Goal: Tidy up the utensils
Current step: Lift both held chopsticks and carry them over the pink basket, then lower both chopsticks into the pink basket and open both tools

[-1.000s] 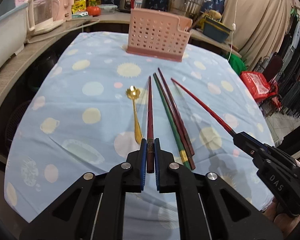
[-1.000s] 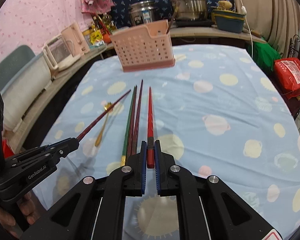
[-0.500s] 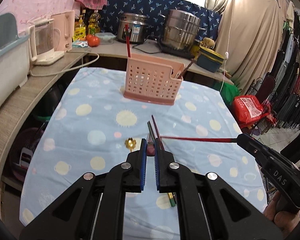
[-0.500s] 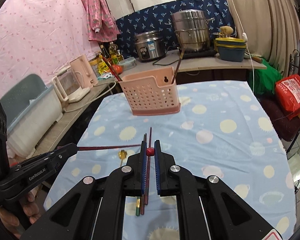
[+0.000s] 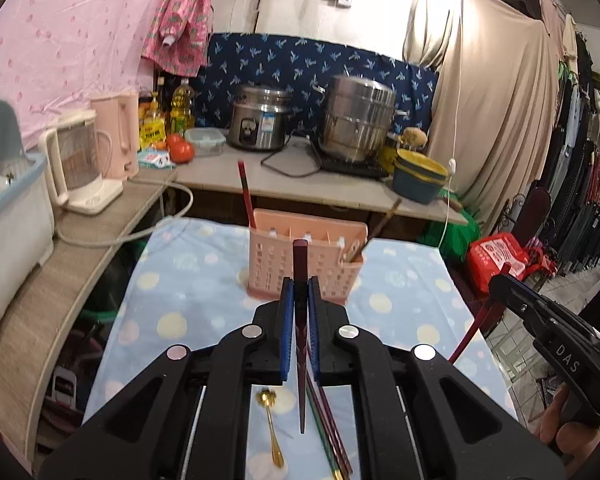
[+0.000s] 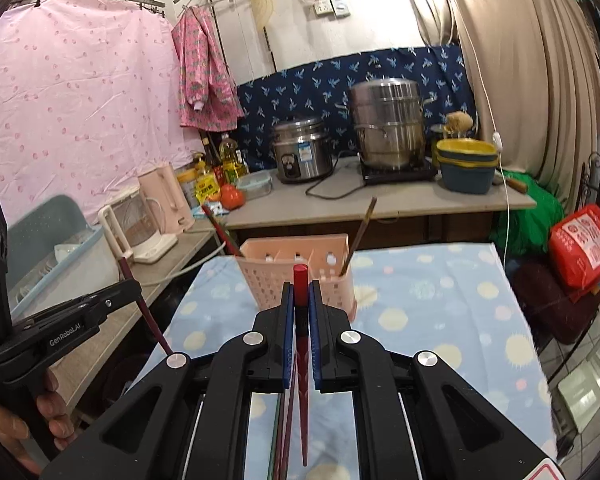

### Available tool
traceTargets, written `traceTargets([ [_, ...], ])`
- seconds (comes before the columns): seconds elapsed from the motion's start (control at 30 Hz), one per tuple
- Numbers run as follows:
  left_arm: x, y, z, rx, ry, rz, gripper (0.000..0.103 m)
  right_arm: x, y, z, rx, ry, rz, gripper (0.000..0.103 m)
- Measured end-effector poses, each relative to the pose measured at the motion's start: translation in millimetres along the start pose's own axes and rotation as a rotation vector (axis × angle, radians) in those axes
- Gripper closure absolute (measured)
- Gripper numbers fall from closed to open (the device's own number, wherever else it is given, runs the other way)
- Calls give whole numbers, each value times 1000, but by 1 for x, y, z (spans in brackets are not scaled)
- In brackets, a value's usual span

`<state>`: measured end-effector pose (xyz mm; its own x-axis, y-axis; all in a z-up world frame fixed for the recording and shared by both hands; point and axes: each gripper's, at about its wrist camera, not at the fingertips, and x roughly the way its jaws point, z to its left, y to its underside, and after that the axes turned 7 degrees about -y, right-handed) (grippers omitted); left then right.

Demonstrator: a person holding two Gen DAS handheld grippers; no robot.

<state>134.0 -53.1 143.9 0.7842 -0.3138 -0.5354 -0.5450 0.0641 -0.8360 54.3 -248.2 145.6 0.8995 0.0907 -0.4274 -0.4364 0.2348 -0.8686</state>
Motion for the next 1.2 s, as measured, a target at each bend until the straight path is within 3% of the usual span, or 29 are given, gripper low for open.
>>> traceTargets([
  [0.43,34,-118,-8,-22,-21,-177,96,58,-109,6,-32,8,-131,96],
  [0.67,62,-159,-5,-31,-42,-239,96,98,-150,13,-43,5,-185,96],
  [0.87,105,-159,2,-33,-69,-195,96,150,-141,4,-9,-4,-135,96],
  [1.2,160,-115,22,-60,-78,-62,96,201,-82,-16,9,12,3,96],
])
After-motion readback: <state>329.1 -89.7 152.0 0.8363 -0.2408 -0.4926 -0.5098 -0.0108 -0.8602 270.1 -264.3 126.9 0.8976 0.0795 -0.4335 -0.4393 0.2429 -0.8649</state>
